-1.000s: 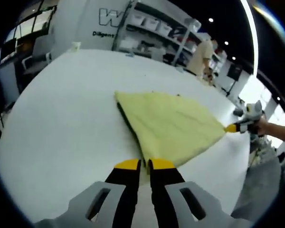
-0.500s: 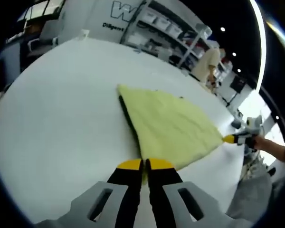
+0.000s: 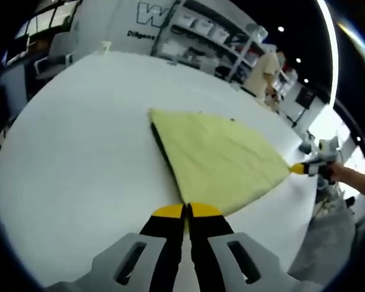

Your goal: Fold the garment on the visible template until the final outline fits inside the template.

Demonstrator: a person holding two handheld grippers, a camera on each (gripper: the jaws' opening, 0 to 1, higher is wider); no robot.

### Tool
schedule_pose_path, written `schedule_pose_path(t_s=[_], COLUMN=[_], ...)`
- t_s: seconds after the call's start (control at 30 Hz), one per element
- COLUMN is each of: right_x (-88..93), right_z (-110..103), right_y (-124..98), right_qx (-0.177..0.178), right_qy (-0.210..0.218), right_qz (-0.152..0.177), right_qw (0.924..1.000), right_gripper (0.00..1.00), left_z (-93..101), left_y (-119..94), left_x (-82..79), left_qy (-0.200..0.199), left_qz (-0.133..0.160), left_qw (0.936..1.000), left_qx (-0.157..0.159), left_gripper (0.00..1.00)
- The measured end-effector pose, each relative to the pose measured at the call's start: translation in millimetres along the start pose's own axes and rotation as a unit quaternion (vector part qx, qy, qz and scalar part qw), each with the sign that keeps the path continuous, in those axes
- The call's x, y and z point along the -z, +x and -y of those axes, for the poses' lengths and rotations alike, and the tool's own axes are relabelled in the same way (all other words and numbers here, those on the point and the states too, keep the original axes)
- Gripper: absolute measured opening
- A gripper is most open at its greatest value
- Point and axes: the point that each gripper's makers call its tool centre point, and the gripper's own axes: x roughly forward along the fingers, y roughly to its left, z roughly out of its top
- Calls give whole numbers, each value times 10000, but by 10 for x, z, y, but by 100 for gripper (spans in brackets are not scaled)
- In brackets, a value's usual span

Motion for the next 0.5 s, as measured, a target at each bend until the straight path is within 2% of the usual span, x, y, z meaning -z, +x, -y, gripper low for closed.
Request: schedule_pose_path(t_s=[0.1, 0.13, 0.23, 0.5], right_x=[57, 86, 193, 308], right_z=[-21, -43, -118, -126], right_y=[-46, -66, -124, -151], right_qx=[-30, -64, -58, -50], right_qy=[-19, -47, -58, -33], right_qz=[-29, -55, -69, -93], right_qw=[10000, 10000, 9999, 9999], right_gripper=[0, 0, 0, 0], left_z=[7, 72, 25, 21], left_y=[-27, -62, -77, -152], left_x=[83, 94, 104, 203], left_qy=[99, 153, 183, 326], left_qz=[-119, -118, -125, -242], left_qw=[9998, 9998, 9997, 9990], left_qx=[-87, -98, -96, -166], left_gripper=[0, 0, 0, 0])
